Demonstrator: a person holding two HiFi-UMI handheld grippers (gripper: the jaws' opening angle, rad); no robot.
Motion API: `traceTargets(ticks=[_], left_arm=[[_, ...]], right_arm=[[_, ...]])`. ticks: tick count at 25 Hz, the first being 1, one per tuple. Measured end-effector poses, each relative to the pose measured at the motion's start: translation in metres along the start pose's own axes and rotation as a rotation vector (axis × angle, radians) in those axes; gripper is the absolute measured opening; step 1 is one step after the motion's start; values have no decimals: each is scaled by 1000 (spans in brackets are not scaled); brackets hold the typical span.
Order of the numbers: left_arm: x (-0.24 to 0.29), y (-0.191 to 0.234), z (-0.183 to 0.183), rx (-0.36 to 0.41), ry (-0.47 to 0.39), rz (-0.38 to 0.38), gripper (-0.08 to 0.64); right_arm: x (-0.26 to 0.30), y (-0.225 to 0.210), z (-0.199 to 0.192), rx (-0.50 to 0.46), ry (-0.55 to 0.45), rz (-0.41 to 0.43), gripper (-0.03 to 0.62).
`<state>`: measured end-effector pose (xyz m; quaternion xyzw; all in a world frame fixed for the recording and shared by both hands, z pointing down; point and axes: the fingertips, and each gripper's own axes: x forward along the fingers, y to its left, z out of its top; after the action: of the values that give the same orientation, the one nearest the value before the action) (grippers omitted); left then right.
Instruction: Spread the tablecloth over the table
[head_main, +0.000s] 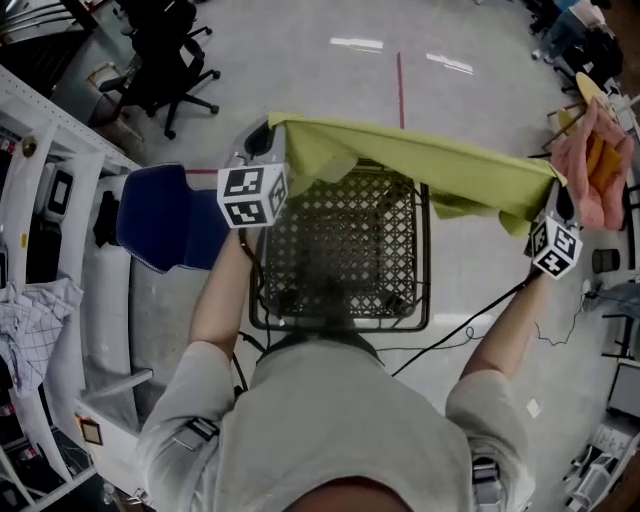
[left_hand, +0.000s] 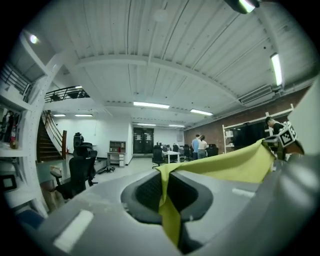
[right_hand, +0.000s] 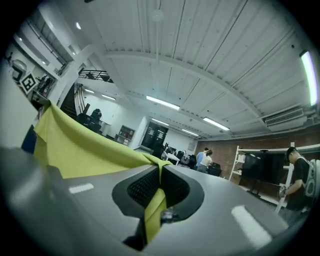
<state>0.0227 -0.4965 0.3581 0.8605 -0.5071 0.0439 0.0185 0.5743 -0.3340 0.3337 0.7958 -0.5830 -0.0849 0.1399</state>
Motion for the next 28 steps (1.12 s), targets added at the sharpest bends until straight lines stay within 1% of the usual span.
traceTargets(ticks=[2,4,6,8,10,11,14,18,22,25,28], left_arm=[[-4,21,1,-32,6,51,26],[-13,53,3,-54,6,115,26],[-29,89,7,-45,6,183,26],[-50,124,15,-24,1,249,26],[-72,151,24,-3,-8,299,26],[-82,160,27,7,-10,316,26],[-108,173,19,24,6,321,26],[-132,175,-15,12,45,316,26],[-146,165,-62,-33,88,308,26],[-162,159,-96,-79,116,292,26],[-177,143,-121,-62,138,256,26]], right_arm=[[13,23,2,10,-8,61,12],[26,55,7,32,-27,138,14],[35,94,15,51,-50,221,14],[45,134,25,43,-70,301,14],[52,167,36,27,-88,358,14],[53,179,41,24,-98,373,14],[49,199,51,33,-108,377,14],[29,209,45,60,-80,361,14],[-9,209,19,91,-29,292,14],[-46,211,-4,113,7,258,14],[-80,208,-27,110,47,232,14]])
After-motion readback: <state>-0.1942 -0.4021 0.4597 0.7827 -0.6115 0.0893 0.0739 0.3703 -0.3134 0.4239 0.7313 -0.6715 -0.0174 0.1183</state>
